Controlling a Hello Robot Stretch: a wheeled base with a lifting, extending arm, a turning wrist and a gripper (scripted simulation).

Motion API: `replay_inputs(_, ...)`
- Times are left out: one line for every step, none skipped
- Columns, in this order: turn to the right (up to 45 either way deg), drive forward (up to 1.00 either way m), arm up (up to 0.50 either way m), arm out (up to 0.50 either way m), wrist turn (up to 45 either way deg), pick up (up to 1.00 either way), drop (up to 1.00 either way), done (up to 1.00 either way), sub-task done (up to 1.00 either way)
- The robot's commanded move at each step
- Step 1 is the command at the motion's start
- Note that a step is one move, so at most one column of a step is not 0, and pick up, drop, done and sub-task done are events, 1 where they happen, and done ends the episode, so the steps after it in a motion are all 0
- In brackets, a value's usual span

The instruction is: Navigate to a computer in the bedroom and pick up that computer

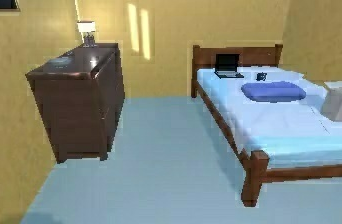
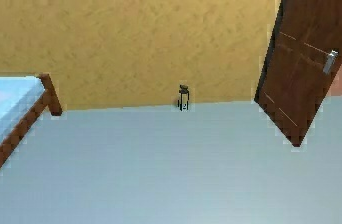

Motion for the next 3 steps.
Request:
replay_inputs(0.0,1.0,0.0,0.0,0.0,0.0,0.0,0.0,0.0)
replay_inputs(3.0,0.0,0.0,0.0,0.0,0.0,0.0,0.0,0.0)
replay_inputs(0.0,1.0,0.0,0.0,0.0,0.0,0.0,0.0,0.0)
